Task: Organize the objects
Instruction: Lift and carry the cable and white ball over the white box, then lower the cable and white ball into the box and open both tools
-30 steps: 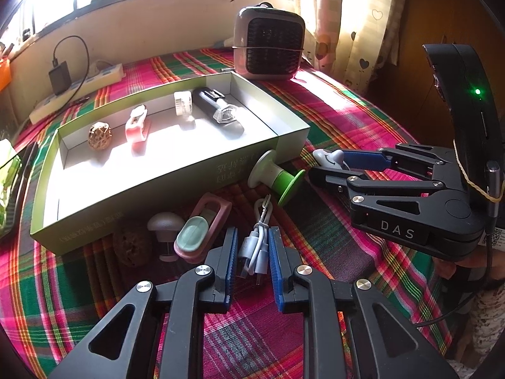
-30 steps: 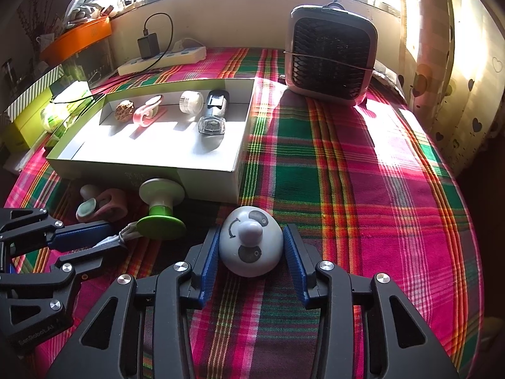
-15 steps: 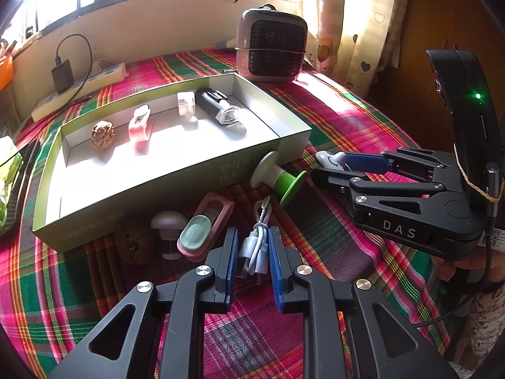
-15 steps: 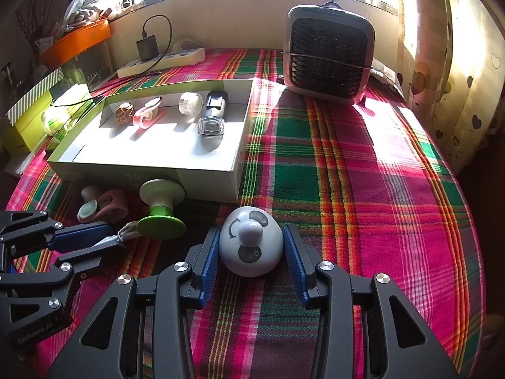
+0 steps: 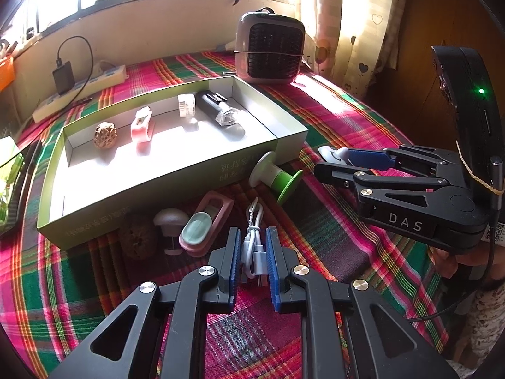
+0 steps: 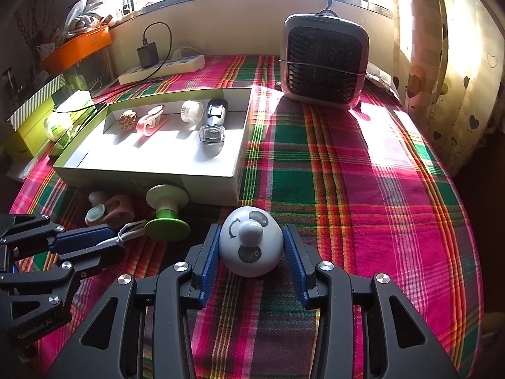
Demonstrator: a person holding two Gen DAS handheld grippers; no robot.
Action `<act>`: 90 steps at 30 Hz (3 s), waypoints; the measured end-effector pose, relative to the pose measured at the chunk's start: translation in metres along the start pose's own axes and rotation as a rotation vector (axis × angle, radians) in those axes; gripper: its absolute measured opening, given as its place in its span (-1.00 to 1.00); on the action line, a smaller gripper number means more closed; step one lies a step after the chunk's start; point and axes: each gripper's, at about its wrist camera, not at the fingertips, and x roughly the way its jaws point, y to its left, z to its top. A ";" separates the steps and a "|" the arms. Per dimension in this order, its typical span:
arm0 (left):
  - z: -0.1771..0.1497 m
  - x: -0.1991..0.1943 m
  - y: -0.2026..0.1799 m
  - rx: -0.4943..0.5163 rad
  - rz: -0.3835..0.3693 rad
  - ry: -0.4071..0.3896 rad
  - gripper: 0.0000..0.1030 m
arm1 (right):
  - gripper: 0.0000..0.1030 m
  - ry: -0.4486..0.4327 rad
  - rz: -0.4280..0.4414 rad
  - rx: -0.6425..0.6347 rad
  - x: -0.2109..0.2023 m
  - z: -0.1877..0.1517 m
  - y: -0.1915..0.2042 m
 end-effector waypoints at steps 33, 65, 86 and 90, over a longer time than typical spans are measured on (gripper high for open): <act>0.017 -0.034 0.026 -0.062 0.049 -0.112 -0.72 | -0.20 -0.073 0.055 -0.011 -0.023 0.021 0.014; 0.045 -0.011 0.103 -0.188 0.157 -0.112 -0.91 | -0.20 -0.021 0.141 -0.096 0.039 0.091 0.067; 0.042 0.007 0.119 -0.193 0.198 -0.019 -0.70 | -0.20 0.053 0.125 -0.118 0.076 0.106 0.075; 0.043 0.009 0.119 -0.187 0.203 -0.021 -0.70 | -0.20 0.059 0.127 -0.131 0.081 0.108 0.080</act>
